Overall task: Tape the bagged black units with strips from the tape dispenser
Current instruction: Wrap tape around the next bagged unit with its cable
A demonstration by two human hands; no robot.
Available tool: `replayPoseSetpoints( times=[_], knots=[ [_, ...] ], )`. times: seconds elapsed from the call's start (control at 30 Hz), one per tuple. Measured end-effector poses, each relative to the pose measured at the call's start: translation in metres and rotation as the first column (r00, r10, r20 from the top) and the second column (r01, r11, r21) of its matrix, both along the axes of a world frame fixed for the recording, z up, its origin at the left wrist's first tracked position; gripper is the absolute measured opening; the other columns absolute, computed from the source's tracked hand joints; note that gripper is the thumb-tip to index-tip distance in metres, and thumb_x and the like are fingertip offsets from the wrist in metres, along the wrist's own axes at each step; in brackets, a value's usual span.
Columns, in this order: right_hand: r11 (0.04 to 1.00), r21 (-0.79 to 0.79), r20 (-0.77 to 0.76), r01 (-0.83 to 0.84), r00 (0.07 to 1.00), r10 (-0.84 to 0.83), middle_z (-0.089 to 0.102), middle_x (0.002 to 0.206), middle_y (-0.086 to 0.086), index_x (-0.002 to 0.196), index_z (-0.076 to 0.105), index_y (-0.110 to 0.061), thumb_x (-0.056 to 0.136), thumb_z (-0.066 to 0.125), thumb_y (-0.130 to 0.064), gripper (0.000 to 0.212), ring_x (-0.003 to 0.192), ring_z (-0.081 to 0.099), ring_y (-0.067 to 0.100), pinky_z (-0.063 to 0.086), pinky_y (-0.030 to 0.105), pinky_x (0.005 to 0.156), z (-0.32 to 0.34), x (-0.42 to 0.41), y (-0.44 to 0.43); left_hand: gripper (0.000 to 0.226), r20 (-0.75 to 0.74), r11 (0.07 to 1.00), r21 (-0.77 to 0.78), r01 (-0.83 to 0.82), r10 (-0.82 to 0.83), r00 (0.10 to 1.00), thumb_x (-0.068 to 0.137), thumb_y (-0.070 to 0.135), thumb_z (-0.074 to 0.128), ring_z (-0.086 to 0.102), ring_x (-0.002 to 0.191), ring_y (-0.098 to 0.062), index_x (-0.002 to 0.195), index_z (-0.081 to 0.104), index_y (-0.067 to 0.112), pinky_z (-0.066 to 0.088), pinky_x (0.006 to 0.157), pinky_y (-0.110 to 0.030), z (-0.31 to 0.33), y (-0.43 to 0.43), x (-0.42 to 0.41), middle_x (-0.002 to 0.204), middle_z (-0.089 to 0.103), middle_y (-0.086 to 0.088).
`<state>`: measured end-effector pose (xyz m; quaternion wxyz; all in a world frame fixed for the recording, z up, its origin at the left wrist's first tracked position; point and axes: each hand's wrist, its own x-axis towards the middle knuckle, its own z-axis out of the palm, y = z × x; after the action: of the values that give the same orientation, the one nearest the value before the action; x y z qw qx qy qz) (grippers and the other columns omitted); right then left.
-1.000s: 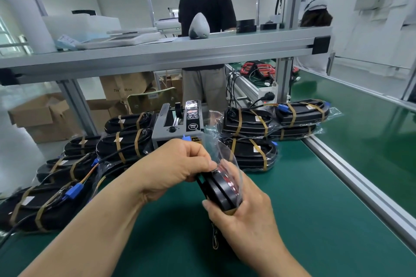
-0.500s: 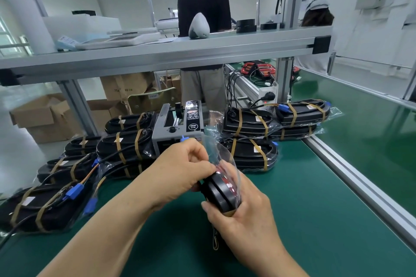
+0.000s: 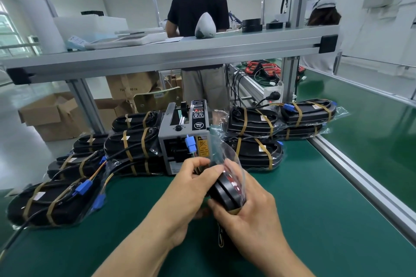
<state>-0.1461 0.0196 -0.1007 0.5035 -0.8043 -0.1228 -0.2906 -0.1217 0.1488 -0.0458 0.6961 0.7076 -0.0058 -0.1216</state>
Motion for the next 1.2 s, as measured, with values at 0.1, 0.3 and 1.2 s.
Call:
replayPoseSetpoints(
  times=[0.1, 0.3, 1.2],
  knots=[
    [0.999, 0.006, 0.126, 0.034, 0.991, -0.035, 0.055, 0.131, -0.034, 0.138, 0.050, -0.037, 0.069, 0.079, -0.027, 0.076, 0.123, 0.053, -0.011, 0.042, 0.008, 0.100, -0.004, 0.002, 0.005, 0.029, -0.064, 0.992, -0.098, 0.075, -0.081, 0.995, 0.086, 0.038, 0.069, 0.072, 0.096, -0.022, 0.110, 0.067, 0.023, 0.060, 0.075, -0.040, -0.001, 0.003, -0.004, 0.104, 0.075, -0.008],
    [0.990, 0.009, 0.110, -0.140, 0.984, 0.138, 0.030, 0.161, -0.003, 0.152, 0.026, -0.013, 0.074, 0.085, -0.029, 0.100, 0.149, 0.029, 0.013, 0.031, 0.031, 0.119, -0.010, 0.009, 0.012, 0.059, 0.366, 0.982, 0.181, -0.058, -0.012, 0.930, 0.057, 0.053, 0.071, 0.068, 0.093, -0.005, 0.114, 0.064, 0.039, 0.052, 0.077, -0.018, 0.008, 0.014, -0.002, 0.103, 0.071, 0.007],
    [0.770, 0.618, -0.363, 0.158, 0.926, 0.102, 0.076, 0.103, -0.016, 0.113, 0.074, -0.040, 0.094, 0.052, -0.057, 0.034, 0.101, 0.069, 0.000, 0.050, 0.021, 0.088, -0.030, -0.058, 0.009, 0.050, 0.887, 0.831, 0.362, -0.421, -0.169, 0.429, 0.074, 0.024, 0.065, 0.062, 0.095, 0.005, 0.121, 0.055, 0.038, 0.054, 0.086, -0.021, -0.078, 0.005, -0.066, 0.115, 0.061, 0.010]
  ],
)
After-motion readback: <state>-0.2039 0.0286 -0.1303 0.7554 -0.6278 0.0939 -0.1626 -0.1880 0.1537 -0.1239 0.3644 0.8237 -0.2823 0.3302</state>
